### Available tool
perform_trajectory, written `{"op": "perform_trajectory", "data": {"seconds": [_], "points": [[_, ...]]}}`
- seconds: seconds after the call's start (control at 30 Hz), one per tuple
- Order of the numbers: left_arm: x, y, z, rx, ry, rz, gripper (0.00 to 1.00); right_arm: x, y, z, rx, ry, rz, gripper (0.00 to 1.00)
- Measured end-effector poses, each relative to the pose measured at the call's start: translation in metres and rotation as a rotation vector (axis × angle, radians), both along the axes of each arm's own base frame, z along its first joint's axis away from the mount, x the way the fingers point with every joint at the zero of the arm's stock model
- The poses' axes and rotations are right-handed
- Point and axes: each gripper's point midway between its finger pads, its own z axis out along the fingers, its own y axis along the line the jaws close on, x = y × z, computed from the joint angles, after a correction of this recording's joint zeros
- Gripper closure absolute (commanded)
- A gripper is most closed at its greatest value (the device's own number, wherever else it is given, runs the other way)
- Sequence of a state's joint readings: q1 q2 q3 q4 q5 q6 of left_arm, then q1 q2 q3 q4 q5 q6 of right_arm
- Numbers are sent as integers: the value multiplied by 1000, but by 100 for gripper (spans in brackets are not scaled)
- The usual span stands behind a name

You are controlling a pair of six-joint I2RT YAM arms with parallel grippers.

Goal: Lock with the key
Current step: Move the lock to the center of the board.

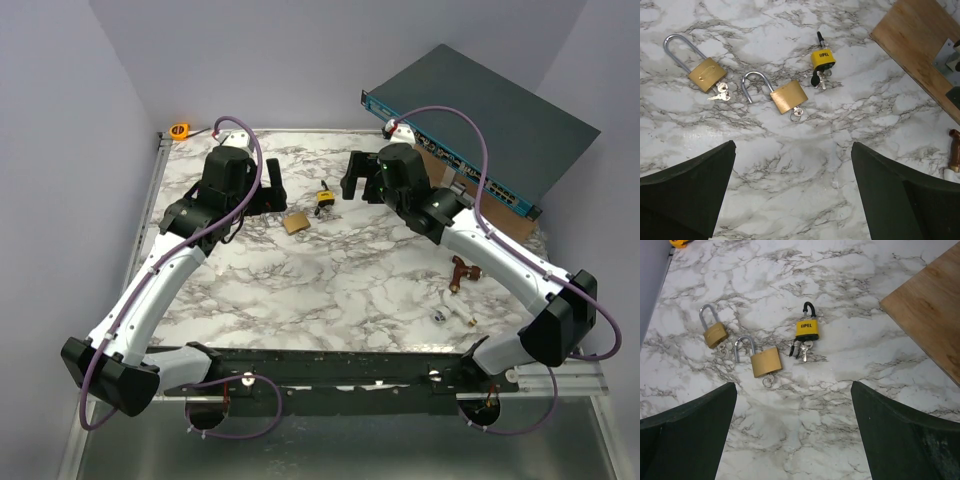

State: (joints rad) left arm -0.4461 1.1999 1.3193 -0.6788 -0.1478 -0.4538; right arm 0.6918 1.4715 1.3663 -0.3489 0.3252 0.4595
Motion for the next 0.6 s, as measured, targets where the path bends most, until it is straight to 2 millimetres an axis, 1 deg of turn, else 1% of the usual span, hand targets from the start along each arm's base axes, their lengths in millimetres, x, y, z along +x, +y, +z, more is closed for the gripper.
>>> {"op": "perform_trajectory", "data": {"seconds": [0.43,0.6], "points": [[5,9,2,13,-16,50,1,-1,-2,3,-10,-12,3,0],[18,11,-1,-2,-8,82,2,0,-3,4,-10,-13,0,0]]}}
